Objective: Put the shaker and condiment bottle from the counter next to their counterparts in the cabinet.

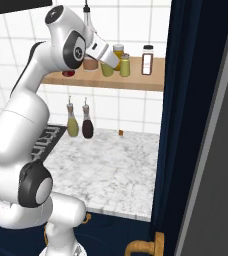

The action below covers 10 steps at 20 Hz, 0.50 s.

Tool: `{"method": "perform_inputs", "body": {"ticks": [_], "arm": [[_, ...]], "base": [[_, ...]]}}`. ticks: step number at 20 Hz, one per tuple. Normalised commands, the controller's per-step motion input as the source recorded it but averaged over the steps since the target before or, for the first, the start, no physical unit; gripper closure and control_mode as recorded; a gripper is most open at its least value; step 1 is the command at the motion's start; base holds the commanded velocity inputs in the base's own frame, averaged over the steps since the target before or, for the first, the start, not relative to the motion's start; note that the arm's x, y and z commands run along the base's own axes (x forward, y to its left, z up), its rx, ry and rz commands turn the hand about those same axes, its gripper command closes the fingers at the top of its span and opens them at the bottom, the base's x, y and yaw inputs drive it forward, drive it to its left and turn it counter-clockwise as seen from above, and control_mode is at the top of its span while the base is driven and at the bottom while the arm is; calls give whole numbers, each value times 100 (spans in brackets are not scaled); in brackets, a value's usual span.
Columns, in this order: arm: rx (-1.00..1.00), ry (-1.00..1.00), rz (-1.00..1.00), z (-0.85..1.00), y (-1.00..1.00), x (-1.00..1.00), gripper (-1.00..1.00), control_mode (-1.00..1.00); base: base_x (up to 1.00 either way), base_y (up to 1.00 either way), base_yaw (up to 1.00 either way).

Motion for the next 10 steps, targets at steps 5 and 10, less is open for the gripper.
{"method": "perform_inputs", "body": {"ticks": [5, 10], "arm": [[0, 0, 2, 0, 0, 4, 100, -100], [0, 0, 1, 0, 0, 8, 100, -100]], "base": [[0, 0, 0], [0, 0, 0]]}}
